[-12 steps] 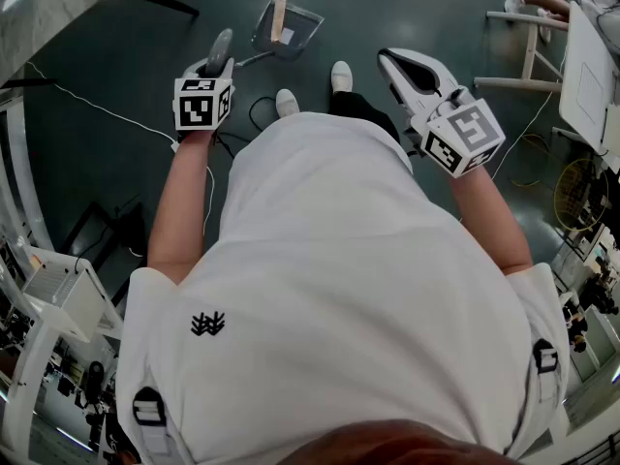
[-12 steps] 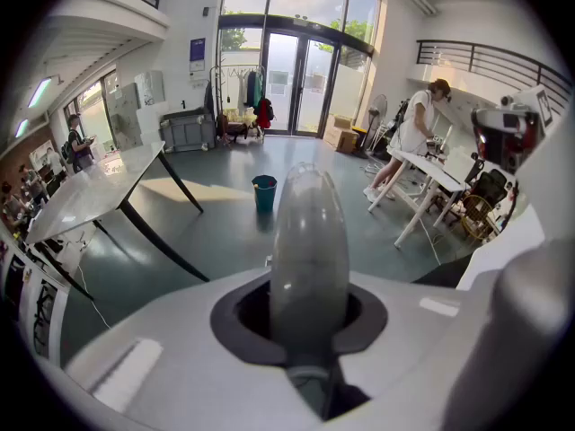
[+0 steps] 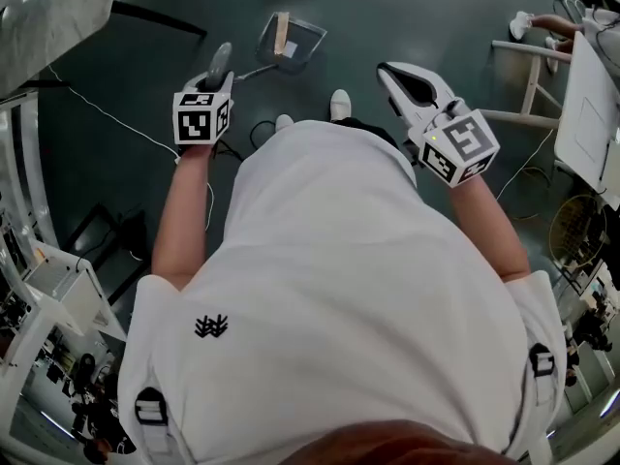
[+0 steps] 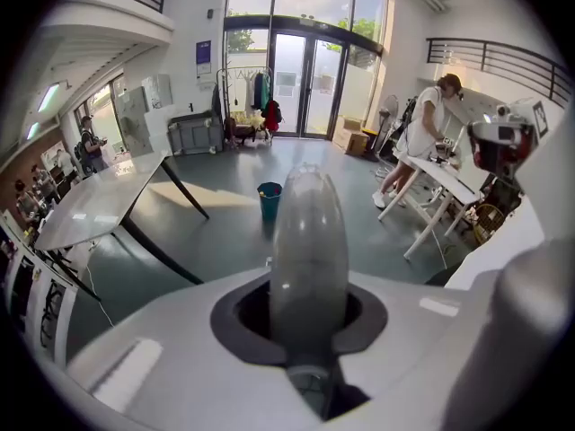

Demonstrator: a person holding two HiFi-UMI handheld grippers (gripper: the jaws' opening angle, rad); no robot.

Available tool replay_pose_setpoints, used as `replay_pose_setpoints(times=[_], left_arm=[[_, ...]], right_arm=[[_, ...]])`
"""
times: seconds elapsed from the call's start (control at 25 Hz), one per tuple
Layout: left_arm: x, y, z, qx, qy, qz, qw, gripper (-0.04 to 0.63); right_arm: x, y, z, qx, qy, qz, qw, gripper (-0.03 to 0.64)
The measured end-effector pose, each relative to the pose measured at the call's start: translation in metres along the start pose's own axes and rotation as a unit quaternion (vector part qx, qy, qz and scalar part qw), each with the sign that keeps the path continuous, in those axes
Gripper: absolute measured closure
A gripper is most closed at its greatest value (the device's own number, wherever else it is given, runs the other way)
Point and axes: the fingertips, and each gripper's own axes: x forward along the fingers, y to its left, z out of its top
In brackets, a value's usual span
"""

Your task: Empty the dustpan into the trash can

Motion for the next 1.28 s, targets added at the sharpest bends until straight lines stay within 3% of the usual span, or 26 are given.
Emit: replay_pose_setpoints(times=[0.4,0.68,1.0,1.28], left_arm=[[0.018,-0.003,0.103,-0.002,-0.020,0.029,0.9994,0.482],[0.044,0.037,0.205,0.008,-0.029,0.019,0.9994,0.483],[0.110,0.100,0.350,0.069,-0.036,0.001,0.9970,0.485],[0.185,0.133,0.474,0.142,-0.024,-0.015,0.9895,0.485]], right_arm=[[-0.005,-0.101,0.012,0.003,-0.011,0.020,1.000,0.565],[0.026,-0.164,0.021,0.044,-0.004,0.009,0.999,0.566],[0.082,-0.257,0.086,0.045,-0.001,-0.043,0.998,0.565],[0.121,-0.333,0.135,0.053,-0.017,-0.074,0.996,0.566]])
